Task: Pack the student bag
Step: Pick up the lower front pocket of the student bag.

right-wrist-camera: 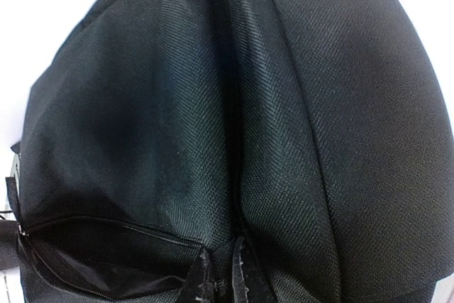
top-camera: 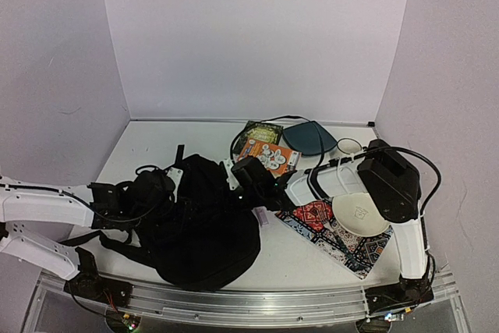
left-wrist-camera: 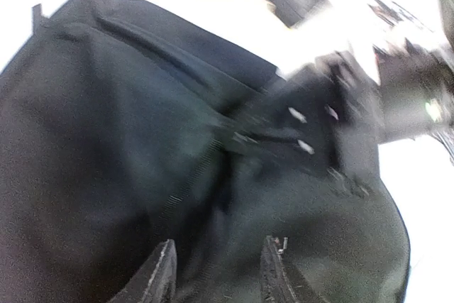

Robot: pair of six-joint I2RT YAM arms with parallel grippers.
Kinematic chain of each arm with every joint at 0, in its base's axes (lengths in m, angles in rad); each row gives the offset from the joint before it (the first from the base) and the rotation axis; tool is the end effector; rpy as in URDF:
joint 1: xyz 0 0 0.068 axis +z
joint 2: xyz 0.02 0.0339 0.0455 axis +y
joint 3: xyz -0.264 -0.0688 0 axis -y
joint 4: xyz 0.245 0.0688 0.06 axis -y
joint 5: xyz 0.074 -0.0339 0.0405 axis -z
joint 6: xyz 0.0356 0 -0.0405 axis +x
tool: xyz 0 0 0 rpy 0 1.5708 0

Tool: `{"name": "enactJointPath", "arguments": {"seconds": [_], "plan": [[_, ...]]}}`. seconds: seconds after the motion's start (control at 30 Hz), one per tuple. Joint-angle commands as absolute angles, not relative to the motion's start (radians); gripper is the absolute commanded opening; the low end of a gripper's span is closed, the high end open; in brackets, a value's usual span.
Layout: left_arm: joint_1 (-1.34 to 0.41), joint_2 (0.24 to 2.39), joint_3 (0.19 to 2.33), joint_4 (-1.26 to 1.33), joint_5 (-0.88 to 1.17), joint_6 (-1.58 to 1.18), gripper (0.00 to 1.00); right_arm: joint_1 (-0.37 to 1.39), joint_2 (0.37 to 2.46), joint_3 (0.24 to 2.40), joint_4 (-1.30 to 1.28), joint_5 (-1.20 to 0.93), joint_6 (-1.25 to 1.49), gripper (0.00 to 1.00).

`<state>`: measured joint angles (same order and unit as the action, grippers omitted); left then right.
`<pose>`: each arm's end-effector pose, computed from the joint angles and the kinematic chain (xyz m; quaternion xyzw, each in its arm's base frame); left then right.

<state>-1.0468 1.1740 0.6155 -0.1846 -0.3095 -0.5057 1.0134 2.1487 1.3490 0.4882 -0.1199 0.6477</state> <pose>0.1280 -0.1998 0.2050 0.1820 0.8883 -0.1777 0.3824 0.2514 0.4114 0.1672 -0.1814 0.7869 0.4666 0.3607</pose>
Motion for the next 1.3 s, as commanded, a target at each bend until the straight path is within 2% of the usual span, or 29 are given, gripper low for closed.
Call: {"name": "enactJointPath", "arguments": {"seconds": [0.0, 0.27, 0.4, 0.47, 0.77, 1.07, 1.17, 1.27], "plan": [[-0.933, 1.151, 0.720, -0.297, -0.358, -0.453, 0.43, 1.019, 2.093, 1.341, 0.599, -0.140, 0.577, 0.00], [-0.907, 1.277, 0.793, -0.390, -0.337, -0.313, 0.68, 1.019, 2.093, 1.364, 0.618, -0.159, 0.544, 0.00], [-0.907, 1.319, 0.806, -0.396, -0.312, -0.309, 0.86, 1.018, 2.084, 1.373, 0.623, -0.152, 0.532, 0.00], [-0.907, 1.341, 0.815, -0.404, -0.315, -0.310, 0.90, 1.016, 2.071, 1.368, 0.632, -0.146, 0.526, 0.00], [-0.907, 1.437, 0.842, -0.414, -0.316, -0.300, 0.91, 0.986, 2.000, 1.363, 0.688, -0.171, 0.501, 0.00], [-0.907, 1.516, 0.886, -0.414, -0.436, -0.309, 0.88, 0.972, 1.989, 1.382, 0.705, -0.228, 0.501, 0.00], [-0.907, 1.537, 0.898, -0.413, -0.484, -0.328, 0.83, 0.972, 1.993, 1.378, 0.715, -0.244, 0.513, 0.00], [-0.905, 1.532, 0.898, -0.413, -0.579, -0.371, 0.67, 0.971, 1.994, 1.370, 0.723, -0.258, 0.522, 0.00]]}}
